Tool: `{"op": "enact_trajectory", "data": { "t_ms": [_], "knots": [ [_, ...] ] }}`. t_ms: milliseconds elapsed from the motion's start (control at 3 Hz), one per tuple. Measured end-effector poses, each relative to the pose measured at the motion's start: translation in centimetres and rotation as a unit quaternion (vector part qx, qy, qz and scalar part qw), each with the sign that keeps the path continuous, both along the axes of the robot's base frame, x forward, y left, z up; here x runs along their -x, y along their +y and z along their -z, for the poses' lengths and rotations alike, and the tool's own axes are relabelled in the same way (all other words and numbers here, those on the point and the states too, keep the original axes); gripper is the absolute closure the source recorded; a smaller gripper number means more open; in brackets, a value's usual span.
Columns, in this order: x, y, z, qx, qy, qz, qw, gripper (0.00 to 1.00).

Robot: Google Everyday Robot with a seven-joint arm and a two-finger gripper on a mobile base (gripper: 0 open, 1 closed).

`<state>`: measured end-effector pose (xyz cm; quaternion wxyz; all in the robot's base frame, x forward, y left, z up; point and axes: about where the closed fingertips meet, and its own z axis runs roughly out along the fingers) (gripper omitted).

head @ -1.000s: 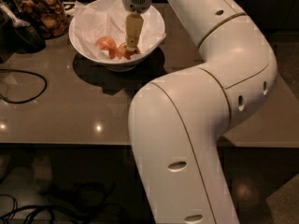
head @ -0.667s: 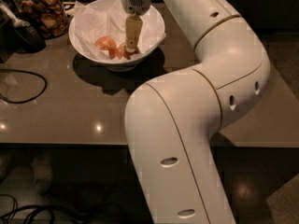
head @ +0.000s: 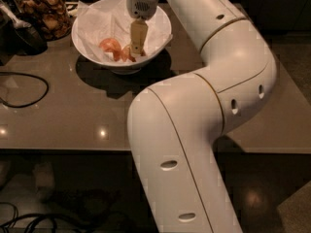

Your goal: Pick apple from white bowl

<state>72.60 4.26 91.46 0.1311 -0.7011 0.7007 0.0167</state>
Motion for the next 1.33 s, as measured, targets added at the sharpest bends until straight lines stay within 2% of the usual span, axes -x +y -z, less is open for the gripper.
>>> {"op": "enact_trajectory", "data": {
  "t_ms": [333, 667, 1333],
  "knots": [
    [0.0, -0.1, 0.7, -0.001, 0.009, 0.003, 1.0, 0.24],
    [-0.1, 0.0, 1.2, 0.0, 0.015, 0.003, 0.9999, 0.3],
    [-0.3, 0.0, 1.7, 0.003, 0.02, 0.004, 0.9998, 0.29]
  ]
}}
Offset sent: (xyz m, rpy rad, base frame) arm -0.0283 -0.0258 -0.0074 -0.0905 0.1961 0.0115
